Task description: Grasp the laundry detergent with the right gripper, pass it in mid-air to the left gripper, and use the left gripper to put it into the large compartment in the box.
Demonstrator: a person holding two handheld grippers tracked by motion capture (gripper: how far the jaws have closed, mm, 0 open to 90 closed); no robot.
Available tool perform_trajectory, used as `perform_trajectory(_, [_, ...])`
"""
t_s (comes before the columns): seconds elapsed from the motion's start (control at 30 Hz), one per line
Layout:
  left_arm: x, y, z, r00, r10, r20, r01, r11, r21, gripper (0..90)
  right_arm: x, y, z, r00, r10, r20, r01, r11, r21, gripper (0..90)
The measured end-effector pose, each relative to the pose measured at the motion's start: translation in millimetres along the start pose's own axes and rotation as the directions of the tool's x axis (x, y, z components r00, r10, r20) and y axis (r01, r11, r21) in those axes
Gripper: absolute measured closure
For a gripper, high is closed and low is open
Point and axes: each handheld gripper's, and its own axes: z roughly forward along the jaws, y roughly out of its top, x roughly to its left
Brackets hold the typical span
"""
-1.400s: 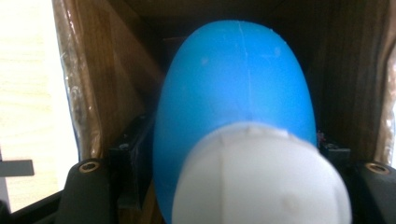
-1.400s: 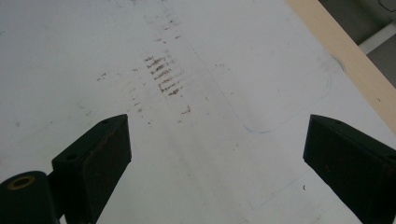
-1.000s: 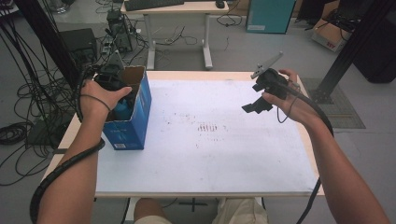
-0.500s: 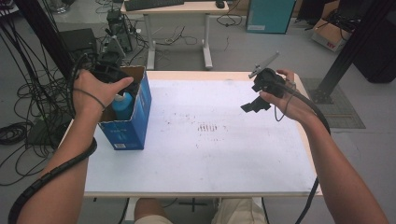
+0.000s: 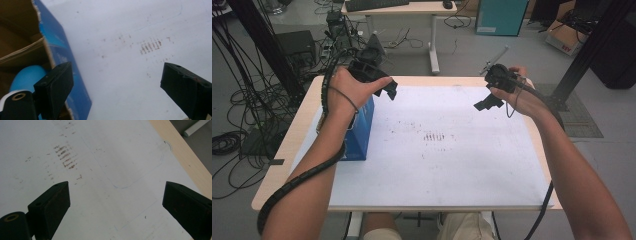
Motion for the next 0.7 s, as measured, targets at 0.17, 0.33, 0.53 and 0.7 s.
perform_trajectory(0.17, [-8.8,8.2,17.8,0.9996,0.022,0.017,-0.023,0.9995,0.023,10.6,-9.6,-1.4,5.8,0.9999,0.013,0.007,-0.013,1.0,0.01,7.5])
perform_trajectory(0.33, [-10.6,10.2,30.9,0.9991,0.02,0.039,-0.021,0.9994,0.029,11.3,-17.1,-1.9,9.5,0.9999,0.013,0.009,-0.014,0.999,0.037,7.5])
perform_trajectory(0.53, [-11.7,14.8,37.8,0.9986,0.025,0.046,-0.026,0.9989,0.039,11.2,-21.7,0.4,10.0,0.9999,0.008,0.013,-0.008,0.999,0.05,7.5])
perform_trajectory(0.7, [-13.0,20.3,44.4,0.9986,0.021,0.049,-0.023,0.9982,0.055,11.2,-24.8,-0.9,10.2,0.9998,0.013,0.017,-0.014,0.999,0.048,7.5])
